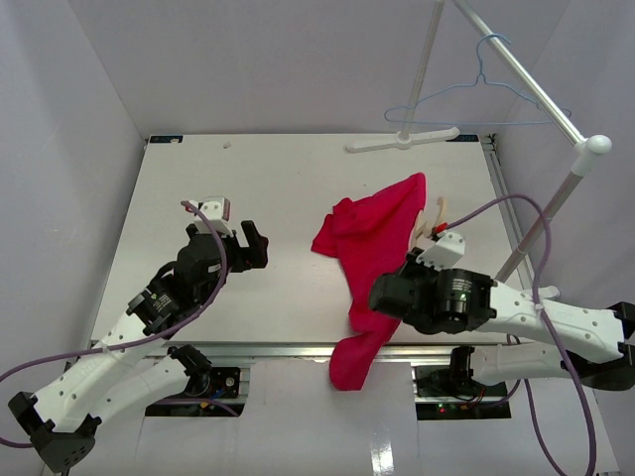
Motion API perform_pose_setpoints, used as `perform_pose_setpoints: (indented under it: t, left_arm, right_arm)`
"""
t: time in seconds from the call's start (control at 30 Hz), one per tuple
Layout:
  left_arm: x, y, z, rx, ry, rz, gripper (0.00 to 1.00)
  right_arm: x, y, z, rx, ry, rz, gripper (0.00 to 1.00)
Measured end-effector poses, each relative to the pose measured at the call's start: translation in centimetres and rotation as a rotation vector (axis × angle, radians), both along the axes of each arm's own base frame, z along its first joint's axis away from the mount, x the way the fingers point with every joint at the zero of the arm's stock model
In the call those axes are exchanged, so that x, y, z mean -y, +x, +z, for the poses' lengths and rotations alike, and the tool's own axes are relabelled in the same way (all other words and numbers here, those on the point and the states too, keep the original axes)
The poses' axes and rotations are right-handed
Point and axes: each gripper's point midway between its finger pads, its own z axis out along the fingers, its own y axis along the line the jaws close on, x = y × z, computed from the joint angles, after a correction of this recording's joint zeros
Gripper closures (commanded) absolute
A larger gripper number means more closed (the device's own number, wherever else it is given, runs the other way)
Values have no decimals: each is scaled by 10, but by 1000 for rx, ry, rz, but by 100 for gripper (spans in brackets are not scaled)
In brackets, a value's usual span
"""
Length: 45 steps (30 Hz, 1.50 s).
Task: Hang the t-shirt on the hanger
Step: Place the hanger at the clothesline.
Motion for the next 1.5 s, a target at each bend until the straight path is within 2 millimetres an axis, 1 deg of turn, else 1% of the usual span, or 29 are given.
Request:
perform_pose_setpoints:
  t: [0.17, 0.3, 0.47, 0.6, 0.7, 0.83, 0.93, 1.07, 1.3, 1.4, 1.5]
  left_arm:
    - [1, -1, 1, 2, -5, -9, 2]
    - [2, -1, 0, -2, -5, -15, 2]
    - [6, -1, -4, -15, -2, -29, 2]
    - [7, -2, -7, -24, 2, -35, 2]
    - [8, -2, -8, -26, -2, -40, 2]
    - [9, -4, -7, -26, -13, -51, 2]
    - [9, -7, -7, -23, -21, -57, 2]
    - [9, -8, -9, -25, -25, -63, 2]
    - [13, -11, -25, -59, -11, -87, 2]
    - [16, -12, -30, -71, -12, -102, 2]
    - [18, -13, -32, -76, -15, -115, 2]
  right_arm:
    - [29, 34, 53, 77, 35, -130, 92]
    - [53, 53, 86, 127, 14, -211, 92]
    - [75, 65, 112, 156, -44, -262, 92]
    - [85, 74, 132, 173, -67, -299, 92]
    - [86, 81, 148, 191, -66, -319, 92]
    - [93, 93, 156, 184, -84, -364, 92]
    - [100, 102, 154, 170, -93, -412, 92]
    - [104, 110, 155, 175, -78, -448, 92]
    - [99, 131, 177, 237, -16, -499, 92]
    - [96, 138, 180, 255, -10, -511, 92]
    - [97, 142, 181, 272, -12, -534, 92]
